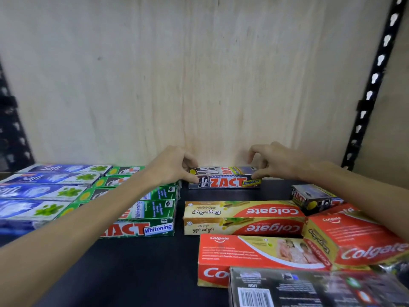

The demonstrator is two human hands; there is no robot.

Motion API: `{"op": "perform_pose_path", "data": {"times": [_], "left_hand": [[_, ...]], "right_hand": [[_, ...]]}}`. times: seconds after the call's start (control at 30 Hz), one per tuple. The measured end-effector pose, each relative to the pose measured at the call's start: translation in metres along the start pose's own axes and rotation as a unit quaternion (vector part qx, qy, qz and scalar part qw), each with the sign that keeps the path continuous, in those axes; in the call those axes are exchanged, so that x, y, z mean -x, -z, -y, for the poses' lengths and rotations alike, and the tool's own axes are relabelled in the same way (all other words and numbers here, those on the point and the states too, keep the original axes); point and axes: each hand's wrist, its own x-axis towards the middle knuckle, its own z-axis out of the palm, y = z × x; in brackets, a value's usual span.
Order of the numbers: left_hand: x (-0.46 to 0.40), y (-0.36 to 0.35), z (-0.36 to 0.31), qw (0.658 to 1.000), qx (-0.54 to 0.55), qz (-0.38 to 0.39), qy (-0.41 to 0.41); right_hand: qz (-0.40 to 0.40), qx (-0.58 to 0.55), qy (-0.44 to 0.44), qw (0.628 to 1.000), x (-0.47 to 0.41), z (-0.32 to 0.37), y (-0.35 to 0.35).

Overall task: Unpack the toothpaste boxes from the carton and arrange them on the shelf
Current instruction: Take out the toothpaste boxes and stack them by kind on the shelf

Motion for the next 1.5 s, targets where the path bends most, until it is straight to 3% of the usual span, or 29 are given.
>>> {"op": "perform_pose_path", "data": {"times": [0.27,0.4,0.53,0.67,0.9,1.1,1.27,1.5], "left_hand": [[0.005,0.0,0.006,0.998,-0.001,-0.016,0.057],[0.012,0.001,-0.001,0.998,-0.009,-0.003,0.057],[0.048,0.008,-0.017,0.997,0.028,-0.068,0.006],[0.109,0.001,-0.051,0.985,0.138,-0.097,-0.04],[0.214,-0.027,-0.113,0.963,0.194,-0.135,-0.13],[0.245,-0.048,-0.119,0.971,0.117,-0.101,-0.182],[0.253,-0.051,-0.11,0.972,0.048,-0.101,-0.206],[0.269,-0.038,-0.088,0.974,0.031,-0.078,-0.212]], "right_hand": [[0.004,-0.001,0.012,1.0,-0.007,0.011,-0.005],[0.008,-0.039,-0.021,0.999,0.009,0.01,0.006],[-0.084,-0.131,-0.052,0.987,0.059,0.025,0.034],[-0.111,-0.2,-0.034,0.973,0.133,0.063,0.047],[-0.206,-0.135,0.004,0.969,0.24,0.106,0.027],[-0.299,-0.035,-0.005,0.954,0.295,0.103,-0.008],[-0.294,0.002,-0.095,0.951,0.325,0.107,-0.03],[-0.279,-0.004,-0.084,0.957,0.326,0.127,-0.052]]}}
